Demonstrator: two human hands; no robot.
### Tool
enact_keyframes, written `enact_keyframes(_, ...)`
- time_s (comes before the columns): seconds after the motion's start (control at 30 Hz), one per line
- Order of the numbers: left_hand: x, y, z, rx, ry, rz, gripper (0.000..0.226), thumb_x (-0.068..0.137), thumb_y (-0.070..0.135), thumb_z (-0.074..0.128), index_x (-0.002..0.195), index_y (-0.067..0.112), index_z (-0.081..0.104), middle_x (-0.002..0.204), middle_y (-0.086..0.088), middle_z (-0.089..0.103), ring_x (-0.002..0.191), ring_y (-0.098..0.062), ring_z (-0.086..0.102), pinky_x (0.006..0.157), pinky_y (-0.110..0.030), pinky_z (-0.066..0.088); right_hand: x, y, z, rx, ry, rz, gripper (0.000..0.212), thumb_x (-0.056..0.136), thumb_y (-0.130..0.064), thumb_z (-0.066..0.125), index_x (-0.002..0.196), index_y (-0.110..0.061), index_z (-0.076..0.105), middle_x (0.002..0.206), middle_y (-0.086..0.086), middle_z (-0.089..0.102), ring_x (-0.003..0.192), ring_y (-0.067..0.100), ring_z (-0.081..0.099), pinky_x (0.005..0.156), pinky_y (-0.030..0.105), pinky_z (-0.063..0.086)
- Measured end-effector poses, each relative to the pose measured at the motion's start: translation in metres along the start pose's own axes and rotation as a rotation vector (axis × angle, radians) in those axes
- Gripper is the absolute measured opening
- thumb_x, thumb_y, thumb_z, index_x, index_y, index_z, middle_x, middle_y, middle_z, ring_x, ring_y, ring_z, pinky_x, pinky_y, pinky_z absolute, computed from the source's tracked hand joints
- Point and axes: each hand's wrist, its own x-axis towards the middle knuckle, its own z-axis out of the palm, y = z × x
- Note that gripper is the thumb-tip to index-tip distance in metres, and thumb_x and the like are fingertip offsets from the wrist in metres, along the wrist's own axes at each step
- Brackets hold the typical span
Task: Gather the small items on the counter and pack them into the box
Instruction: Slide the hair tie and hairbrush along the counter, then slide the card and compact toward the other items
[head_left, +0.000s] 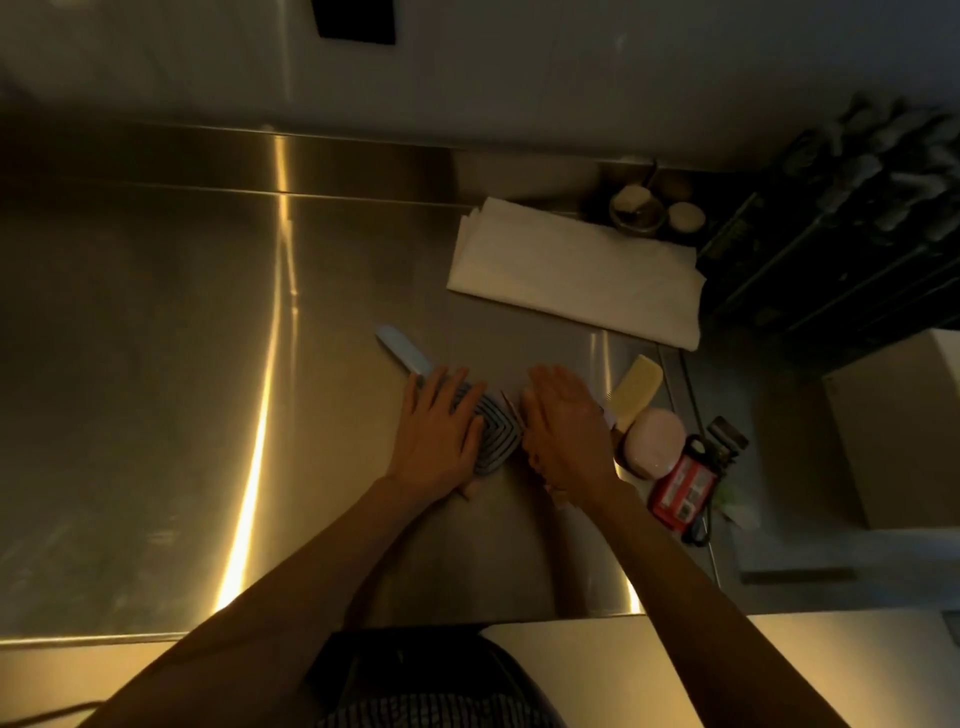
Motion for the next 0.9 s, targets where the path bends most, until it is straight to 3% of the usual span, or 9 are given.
enact_keyframes(0.37, 0.012, -0.007, -0.036, 0.111, 0.048, -0.041, 0.046, 0.095, 0.034, 0.037, 0.130, 0.010, 0.055, 0.135, -0.015, 0.052, 0.129, -0.033, 0.042, 0.111, -0.052, 0.024, 0.008, -0.009, -0.007, -0.016, 0.046, -0.093, 0.050, 0.097, -0.032, 0.033, 0.128, 0.000, 0.054, 0.132, 0.020, 0.054, 0.128, 0.034, 0.046, 0.111, 0.043, 0.029)
enact_keyframes(0.6, -0.001, -0.044, -0.080, 0.185, 0.180, -0.170, 0.047, 0.091, 0.031, 0.036, 0.126, 0.007, 0.057, 0.129, -0.015, 0.056, 0.123, -0.035, 0.047, 0.109, -0.050, 0.025, 0.046, -0.070, -0.001, 0.032, 0.084, -0.257, 0.044, 0.089, -0.023, 0.037, 0.106, 0.007, 0.065, 0.107, 0.026, 0.066, 0.099, 0.041, 0.064, 0.088, 0.053, 0.047)
enact_keyframes(0.77, -0.030, -0.095, -0.113, 0.267, 0.239, -0.314, 0.045, 0.092, 0.032, 0.040, 0.126, 0.009, 0.057, 0.128, -0.014, 0.057, 0.123, -0.034, 0.046, 0.108, -0.051, 0.030, 0.070, -0.136, 0.021, 0.096, 0.047, -0.367, 0.048, 0.096, -0.028, 0.031, 0.115, 0.003, 0.062, 0.117, 0.023, 0.063, 0.112, 0.038, 0.058, 0.102, 0.047, 0.038)
enact_keyframes(0.9, -0.058, -0.137, -0.142, 0.268, 0.320, -0.423, 0.042, 0.092, 0.032, 0.040, 0.120, 0.007, 0.059, 0.122, -0.015, 0.059, 0.115, -0.036, 0.050, 0.100, -0.052, 0.037, 0.080, -0.195, 0.045, 0.118, 0.021, -0.457, 0.050, 0.098, -0.032, 0.029, 0.117, 0.001, 0.062, 0.120, 0.022, 0.061, 0.117, 0.037, 0.055, 0.102, 0.048, 0.042)
